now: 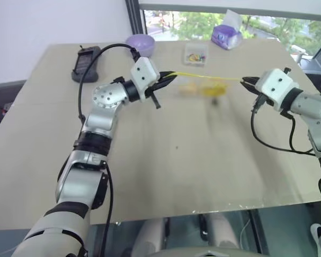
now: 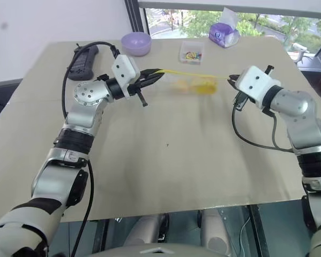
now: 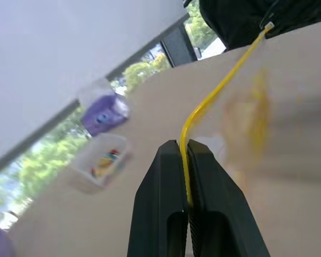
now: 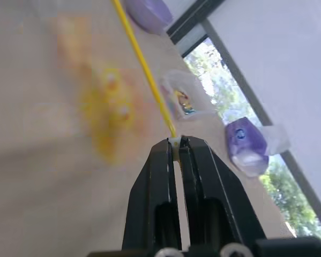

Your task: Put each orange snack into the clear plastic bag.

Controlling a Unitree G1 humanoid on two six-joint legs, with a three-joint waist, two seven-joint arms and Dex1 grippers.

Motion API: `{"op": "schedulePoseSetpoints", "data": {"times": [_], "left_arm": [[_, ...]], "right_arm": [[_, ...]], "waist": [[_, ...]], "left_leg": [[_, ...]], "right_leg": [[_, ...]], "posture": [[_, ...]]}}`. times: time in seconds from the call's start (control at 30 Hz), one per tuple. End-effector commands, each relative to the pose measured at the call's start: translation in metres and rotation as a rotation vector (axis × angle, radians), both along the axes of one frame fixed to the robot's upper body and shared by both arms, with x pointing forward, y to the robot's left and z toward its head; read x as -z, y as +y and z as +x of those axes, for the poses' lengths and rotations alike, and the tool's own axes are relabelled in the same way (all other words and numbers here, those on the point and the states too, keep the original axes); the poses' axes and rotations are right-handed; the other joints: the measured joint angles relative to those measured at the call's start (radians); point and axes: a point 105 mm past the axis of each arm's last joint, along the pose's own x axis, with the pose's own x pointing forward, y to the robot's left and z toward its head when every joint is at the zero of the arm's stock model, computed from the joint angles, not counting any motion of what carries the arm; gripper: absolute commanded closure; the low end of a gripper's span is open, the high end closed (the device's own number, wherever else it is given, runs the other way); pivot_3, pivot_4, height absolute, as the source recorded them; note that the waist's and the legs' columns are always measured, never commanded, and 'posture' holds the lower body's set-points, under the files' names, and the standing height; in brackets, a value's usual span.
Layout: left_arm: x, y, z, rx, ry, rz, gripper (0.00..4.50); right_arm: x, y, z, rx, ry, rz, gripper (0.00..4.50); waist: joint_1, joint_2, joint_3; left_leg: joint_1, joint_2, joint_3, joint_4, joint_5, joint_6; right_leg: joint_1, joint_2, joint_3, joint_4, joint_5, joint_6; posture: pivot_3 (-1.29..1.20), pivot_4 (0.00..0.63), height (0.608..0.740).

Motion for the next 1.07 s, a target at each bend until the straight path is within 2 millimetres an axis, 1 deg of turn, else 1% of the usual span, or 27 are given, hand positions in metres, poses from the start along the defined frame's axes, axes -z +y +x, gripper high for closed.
{"op": "schedulePoseSetpoints", "data": {"times": [0.03, 0.1, 0.17, 0.23, 0.27, 0.3, 0.33, 0.37, 0.4, 0.43, 0.47, 0.5, 0.57, 0.63, 0.67, 0.73, 0.83, 0.9, 0.93, 1.07], "left_arm": [[0.030, 0.025, -0.015, -0.031, -0.013, 0.065, 4.50], [0.061, 0.022, -0.029, -0.003, 0.005, 0.138, 4.50], [0.085, 0.019, -0.041, 0.015, 0.023, 0.192, 4.50], [0.105, 0.019, -0.052, 0.023, 0.052, 0.223, 4.50], [0.111, 0.020, -0.056, 0.025, 0.078, 0.221, 4.50], [0.114, 0.021, -0.061, 0.030, 0.107, 0.214, 4.17], [0.113, 0.027, -0.065, 0.020, 0.148, 0.187, 3.85], [0.111, 0.031, -0.068, 0.014, 0.175, 0.169, 3.55], [0.109, 0.035, -0.071, 0.009, 0.198, 0.151, 3.16], [0.104, 0.040, -0.074, -0.001, 0.222, 0.131, 2.77], [0.099, 0.048, -0.078, -0.013, 0.257, 0.102, 2.11], [0.093, 0.057, -0.084, -0.025, 0.310, 0.060, 2.07], [0.083, 0.072, -0.095, -0.047, 0.394, -0.002, 1.25], [0.076, 0.081, -0.104, -0.070, 0.447, -0.037, 0.42], [0.075, 0.090, -0.109, -0.099, 0.476, -0.039, 0.07], [0.070, 0.103, -0.119, -0.133, 0.547, -0.065, 0.07], [0.058, 0.113, -0.128, -0.145, 0.580, -0.105, 0.07], [0.055, 0.116, -0.131, -0.155, 0.599, -0.103, 0.07], [0.057, 0.116, -0.133, -0.159, 0.607, -0.078, 0.07], [0.060, 0.111, -0.138, -0.139, 0.649, -0.065, 0.07]], "right_arm": [[0.013, -0.020, -0.019, 0.049, 0.044, 0.044, 4.48], [0.050, -0.015, -0.031, 0.046, 0.122, 0.016, 4.48], [0.081, -0.008, -0.042, 0.033, 0.187, -0.004, 4.48], [0.104, -0.003, -0.050, 0.032, 0.241, 0.015, 4.48], [0.111, -0.002, -0.053, 0.035, 0.257, 0.024, 4.48], [0.114, -0.002, -0.055, 0.040, 0.264, 0.032, 3.79], [0.117, -0.005, -0.059, 0.043, 0.277, 0.044, 3.54], [0.118, -0.006, -0.062, 0.046, 0.285, 0.053, 3.16], [0.116, -0.008, -0.064, 0.049, 0.289, 0.066, 2.81], [0.113, -0.012, -0.068, 0.053, 0.294, 0.084, 2.37], [0.109, -0.019, -0.073, 0.059, 0.307, 0.105, 1.74], [0.105, -0.027, -0.079, 0.070, 0.321, 0.133, 1.69], [0.095, -0.039, -0.090, 0.083, 0.351, 0.202, 0.84], [0.087, -0.046, -0.099, 0.088, 0.374, 0.262, 0.01], [0.081, -0.050, -0.105, 0.089, 0.395, 0.308, 0.00], [0.073, -0.057, -0.115, 0.085, 0.434, 0.377, 0.00], [0.063, -0.064, -0.125, 0.086, 0.469, 0.426, 0.00], [0.058, -0.067, -0.129, 0.084, 0.492, 0.447, 0.00], [0.057, -0.067, -0.130, 0.085, 0.502, 0.451, 0.00], [0.058, -0.065, -0.133, 0.068, 0.538, 0.434, 0.00]], "waist": [[-0.004, 0.001, -0.001], [-0.004, 0.001, -0.001], [-0.001, 0.001, -0.001], [0.001, 0.001, -0.001], [0.003, 0.001, 0.000], [0.003, 0.001, 0.000], [0.003, 0.001, 0.000], [0.002, 0.001, 0.000], [0.002, 0.001, 0.000], [0.002, 0.001, 0.000], [0.002, 0.001, 0.000], [0.001, 0.001, 0.000], [-0.001, 0.001, 0.000], [-0.001, 0.001, 0.000], [-0.001, 0.001, 0.000], [0.000, 0.002, 0.000], [0.002, 0.001, 0.000], [0.005, 0.001, 0.000], [0.005, 0.001, 0.000], [0.003, 0.001, 0.000]], "left_leg": [[0.000, 0.001, -0.001, -0.002, 0.000, 0.000], [0.001, 0.001, 0.000, -0.003, 0.000, 0.000], [-0.001, 0.001, 0.000, -0.002, -0.002, 0.003], [-0.001, 0.000, 0.000, -0.001, -0.003, 0.005], [-0.001, 0.000, 0.000, -0.001, -0.003, 0.005], [0.001, 0.000, 0.001, 0.001, -0.003, 0.005], [0.004, 0.000, 0.001, 0.001, -0.005, 0.009], [0.006, 0.000, 0.001, 0.002, -0.005, 0.009], [0.007, 0.001, 0.001, 0.003, -0.005, 0.009], [0.011, 0.002, 0.001, 0.003, -0.005, 0.009], [0.018, 0.002, 0.001, 0.003, -0.005, 0.009], [0.022, 0.002, 0.001, 0.003, -0.005, 0.009], [0.023, 0.006, 0.001, 0.001, -0.005, 0.009], [0.022, 0.007, 0.001, 0.001, -0.005, 0.009], [0.022, 0.007, 0.001, 0.001, -0.006, 0.009], [0.022, 0.007, 0.002, 0.000, -0.006, 0.010], [0.023, 0.007, 0.001, 0.000, -0.006, 0.010], [0.022, 0.007, 0.001, 0.000, -0.006, 0.010], [0.023, 0.007, 0.002, 0.000, -0.006, 0.010], [0.025, 0.007, 0.003, 0.000, -0.006, 0.010]], "right_leg": [[-0.001, 0.000, 0.000, -0.002, 0.000, 0.000], [-0.001, 0.000, 0.000, -0.003, 0.000, 0.000], [-0.001, -0.001, 0.000, -0.006, 0.000, 0.001], [0.000, -0.002, 0.000, -0.006, 0.000, 0.001], [0.000, -0.002, 0.000, -0.006, 0.000, 0.001], [0.002, -0.002, 0.001, -0.009, 0.002, 0.003], [0.006, -0.001, 0.001, -0.009, 0.003, 0.003], [0.007, -0.001, 0.002, -0.009, 0.004, 0.002], [0.008, 0.000, 0.002, -0.010, 0.006, 0.002], [0.012, 0.001, 0.001, -0.009, 0.006, 0.002], [0.018, 0.001, 0.001, -0.009, 0.006, 0.002], [0.022, 0.001, 0.001, -0.009, 0.006, 0.002], [0.023, 0.001, 0.001, -0.010, 0.005, 0.002], [0.022, 0.002, 0.001, -0.010, 0.005, 0.002], [0.022, 0.002, 0.001, -0.010, 0.005, 0.002], [0.022, 0.001, 0.001, -0.011, 0.005, 0.002], [0.022, 0.001, 0.001, -0.012, 0.005, 0.002], [0.023, 0.001, 0.001, -0.012, 0.005, 0.002], [0.023, 0.001, 0.001, -0.012, 0.005, 0.002], [0.025, 0.001, 0.002, -0.012, 0.001, 0.002]], "posture": [[0.00, 0.150, 0.740], [0.00, 0.150, 0.740], [0.00, 0.150, 0.740], [0.00, 0.150, 0.740], [0.00, 0.150, 0.740], [0.00, 0.150, 0.740], [0.00, 0.150, 0.740], [0.00, 0.150, 0.740], [0.00, 0.150, 0.740], [0.00, 0.150, 0.740], [0.00, 0.150, 0.740], [0.00, 0.150, 0.740], [0.00, 0.150, 0.740], [0.00, 0.150, 0.740], [0.00, 0.150, 0.740], [0.00, 0.150, 0.740], [0.00, 0.150, 0.740], [0.00, 0.150, 0.740], [0.00, 0.150, 0.740], [0.00, 0.150, 0.740]]}}
